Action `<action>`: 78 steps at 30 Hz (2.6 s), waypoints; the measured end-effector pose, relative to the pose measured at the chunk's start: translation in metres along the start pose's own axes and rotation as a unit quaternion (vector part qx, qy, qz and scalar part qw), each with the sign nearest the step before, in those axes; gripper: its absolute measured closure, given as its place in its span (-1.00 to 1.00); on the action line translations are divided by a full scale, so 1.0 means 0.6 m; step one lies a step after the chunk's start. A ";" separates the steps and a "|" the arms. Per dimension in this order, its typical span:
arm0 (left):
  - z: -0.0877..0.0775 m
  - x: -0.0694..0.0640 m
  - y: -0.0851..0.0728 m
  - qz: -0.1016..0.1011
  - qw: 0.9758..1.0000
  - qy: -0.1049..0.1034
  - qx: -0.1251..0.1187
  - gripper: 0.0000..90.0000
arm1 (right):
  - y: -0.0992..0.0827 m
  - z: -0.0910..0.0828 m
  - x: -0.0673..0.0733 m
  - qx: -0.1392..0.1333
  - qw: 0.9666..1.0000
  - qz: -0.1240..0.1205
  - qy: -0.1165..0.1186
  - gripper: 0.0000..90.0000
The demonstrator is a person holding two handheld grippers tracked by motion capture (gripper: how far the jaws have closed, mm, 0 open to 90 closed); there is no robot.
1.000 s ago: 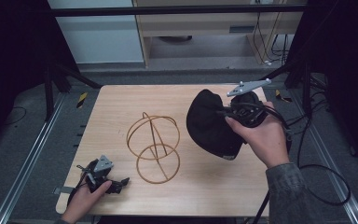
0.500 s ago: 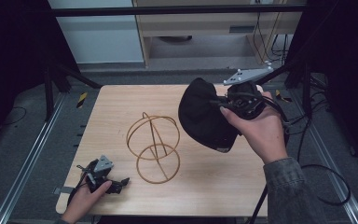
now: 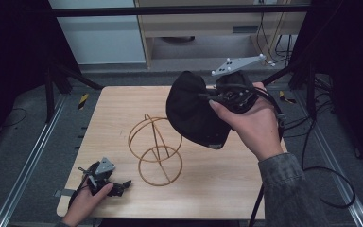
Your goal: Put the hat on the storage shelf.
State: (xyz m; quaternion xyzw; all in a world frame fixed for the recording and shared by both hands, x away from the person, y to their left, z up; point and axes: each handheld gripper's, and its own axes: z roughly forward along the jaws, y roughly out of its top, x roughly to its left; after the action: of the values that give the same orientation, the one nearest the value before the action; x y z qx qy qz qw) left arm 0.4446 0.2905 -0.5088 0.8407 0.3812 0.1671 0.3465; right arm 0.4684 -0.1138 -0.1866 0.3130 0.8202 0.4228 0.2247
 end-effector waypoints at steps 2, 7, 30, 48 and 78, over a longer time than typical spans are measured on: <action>0.000 0.000 0.000 0.000 1.000 0.000 0.000 -1.00 | 0.008 0.000 0.004 -0.003 1.000 -0.002 0.003 0.73; 0.000 0.000 0.000 0.001 1.000 0.000 0.000 -1.00 | 0.029 0.002 0.017 -0.010 1.000 -0.010 0.013 0.72; 0.000 0.000 0.001 0.003 1.000 -0.002 0.000 -1.00 | 0.079 0.066 0.074 0.005 0.997 -0.033 0.072 0.72; 0.001 0.000 0.001 0.004 1.000 -0.004 0.000 -1.00 | 0.097 0.121 0.111 0.045 0.992 -0.056 0.100 0.71; 0.001 -0.001 0.001 0.005 1.000 -0.004 0.000 -1.00 | 0.079 0.186 0.132 0.113 0.986 -0.077 0.098 0.68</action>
State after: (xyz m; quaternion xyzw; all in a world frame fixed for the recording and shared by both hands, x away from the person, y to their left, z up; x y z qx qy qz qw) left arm 0.4449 0.2895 -0.5088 0.8431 0.3757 0.1652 0.3475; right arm 0.4983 0.0248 -0.2157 0.2287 0.9026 0.3377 0.1381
